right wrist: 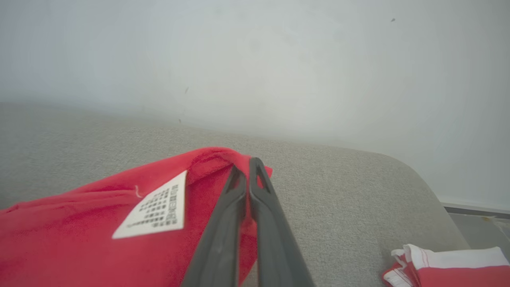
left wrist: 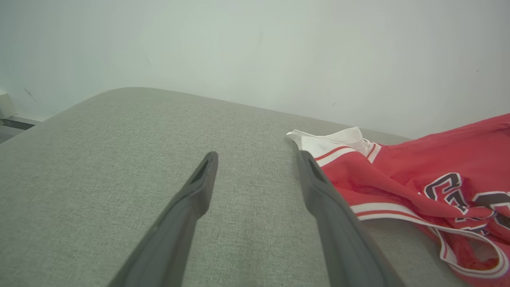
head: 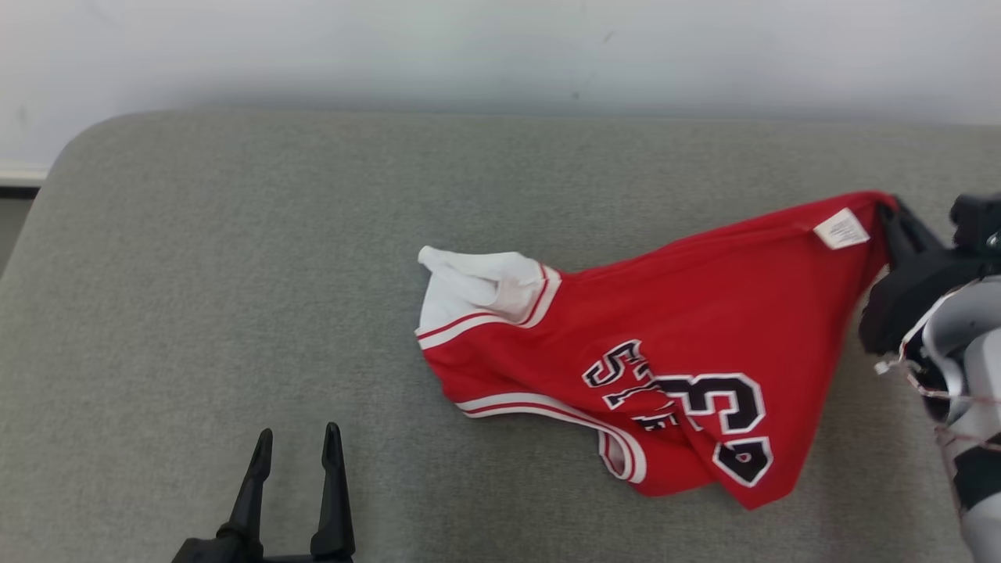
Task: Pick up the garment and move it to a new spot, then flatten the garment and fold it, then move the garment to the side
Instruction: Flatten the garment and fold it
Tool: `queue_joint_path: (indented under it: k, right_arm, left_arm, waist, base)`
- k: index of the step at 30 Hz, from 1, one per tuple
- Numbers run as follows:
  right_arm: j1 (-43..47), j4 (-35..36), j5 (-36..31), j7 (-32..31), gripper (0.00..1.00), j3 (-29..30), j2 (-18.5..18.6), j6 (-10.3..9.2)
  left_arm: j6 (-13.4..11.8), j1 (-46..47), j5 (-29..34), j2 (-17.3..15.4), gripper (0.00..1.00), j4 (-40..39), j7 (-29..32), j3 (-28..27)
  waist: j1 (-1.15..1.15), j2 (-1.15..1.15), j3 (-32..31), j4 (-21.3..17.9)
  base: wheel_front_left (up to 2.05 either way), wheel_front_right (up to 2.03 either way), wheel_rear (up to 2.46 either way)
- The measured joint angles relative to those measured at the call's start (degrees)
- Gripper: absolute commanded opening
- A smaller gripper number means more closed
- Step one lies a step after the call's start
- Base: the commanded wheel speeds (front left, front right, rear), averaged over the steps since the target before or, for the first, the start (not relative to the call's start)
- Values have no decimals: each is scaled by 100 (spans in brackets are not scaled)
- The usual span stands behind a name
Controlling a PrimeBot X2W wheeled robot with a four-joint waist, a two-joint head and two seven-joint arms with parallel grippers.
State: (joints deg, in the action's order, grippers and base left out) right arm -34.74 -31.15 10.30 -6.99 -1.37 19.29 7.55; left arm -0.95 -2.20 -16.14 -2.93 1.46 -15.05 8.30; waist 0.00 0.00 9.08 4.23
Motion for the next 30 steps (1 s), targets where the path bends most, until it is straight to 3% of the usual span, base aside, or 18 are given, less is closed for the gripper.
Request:
queue_joint_path:
  k: [5,12,21,30]
  right_arm:
    - [-444,-434,-354,58,100,181,70,0]
    - [-370,-457,-380,314,100,156,-58,0]
    - [631,42,-114,405,100,163,-371,0]
    - [1723,631,-105,363,100,572,-795,0]
  left_arm:
    - [-8,44,-16,0,100,-13,0,43]
    - [-81,31,-57,0,100,-42,0,-26]
    - [-58,-27,-80,1,100,62,0,-27]
    - [-3,-137,-157,1,100,447,0,25]
  waist:
    - [0,0,130,245]
    - [1,0,197,381]
    - [0,0,-7,47]
    - [0,0,-329,-338]
  base:
    - [0,0,0]
    - [0,0,0]
    - [0,0,0]
    - [0,0,0]
